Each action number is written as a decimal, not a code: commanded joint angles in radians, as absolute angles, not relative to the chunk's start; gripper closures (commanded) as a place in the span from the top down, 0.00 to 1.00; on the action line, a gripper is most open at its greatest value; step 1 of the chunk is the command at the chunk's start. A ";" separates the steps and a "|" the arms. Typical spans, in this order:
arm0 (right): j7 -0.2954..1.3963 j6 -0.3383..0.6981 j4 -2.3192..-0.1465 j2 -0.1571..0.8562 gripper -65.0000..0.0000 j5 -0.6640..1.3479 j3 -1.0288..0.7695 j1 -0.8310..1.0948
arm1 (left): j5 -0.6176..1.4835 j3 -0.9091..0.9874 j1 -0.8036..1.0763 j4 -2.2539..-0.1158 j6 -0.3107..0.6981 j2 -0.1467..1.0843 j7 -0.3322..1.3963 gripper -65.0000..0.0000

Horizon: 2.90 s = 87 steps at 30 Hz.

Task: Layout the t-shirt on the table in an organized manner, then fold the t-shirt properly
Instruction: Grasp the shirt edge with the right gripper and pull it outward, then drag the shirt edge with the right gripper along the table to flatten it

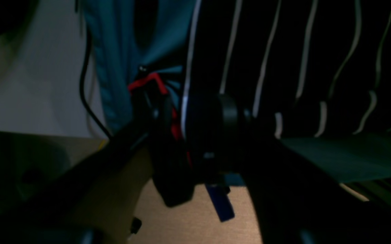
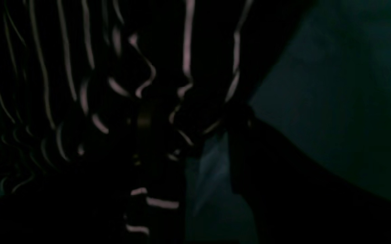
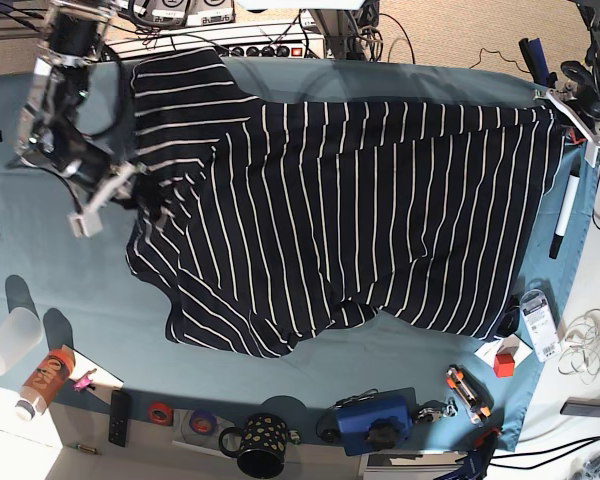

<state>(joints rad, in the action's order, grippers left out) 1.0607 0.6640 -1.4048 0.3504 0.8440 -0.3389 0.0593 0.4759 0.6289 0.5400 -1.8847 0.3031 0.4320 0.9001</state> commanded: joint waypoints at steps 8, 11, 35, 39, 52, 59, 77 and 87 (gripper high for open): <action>1.097 0.669 -1.412 0.358 0.00 0.810 -0.341 0.050 | 0.476 0.639 0.545 -1.895 0.295 0.448 0.896 0.34; 1.124 0.669 -1.413 0.360 0.00 0.776 -0.343 0.051 | 0.476 0.639 0.545 -1.895 0.295 0.448 0.896 0.34; 1.314 0.698 -1.896 0.360 0.00 0.949 -0.779 0.601 | 0.476 0.639 0.546 -1.895 0.295 0.448 0.897 0.34; 1.327 0.698 -1.896 0.361 0.14 0.950 -0.778 0.601 | 0.476 0.639 0.546 -1.895 0.295 0.448 0.897 0.34; 1.175 0.698 -1.903 0.531 0.35 1.050 -0.953 0.377 | 0.476 0.639 0.545 -1.895 0.295 0.449 0.897 0.34; 1.143 0.690 -1.747 0.656 0.35 0.903 -0.635 0.075 | 0.476 0.639 0.545 -1.895 0.295 0.448 0.897 0.34; 1.012 0.698 -0.825 0.520 0.35 0.686 0.112 -0.597 | 0.476 0.639 0.545 -1.895 0.295 0.449 0.897 0.34; 1.074 0.698 -0.810 0.432 0.27 0.640 0.171 -0.598 | 0.476 0.639 0.545 -1.895 0.295 0.448 0.896 0.34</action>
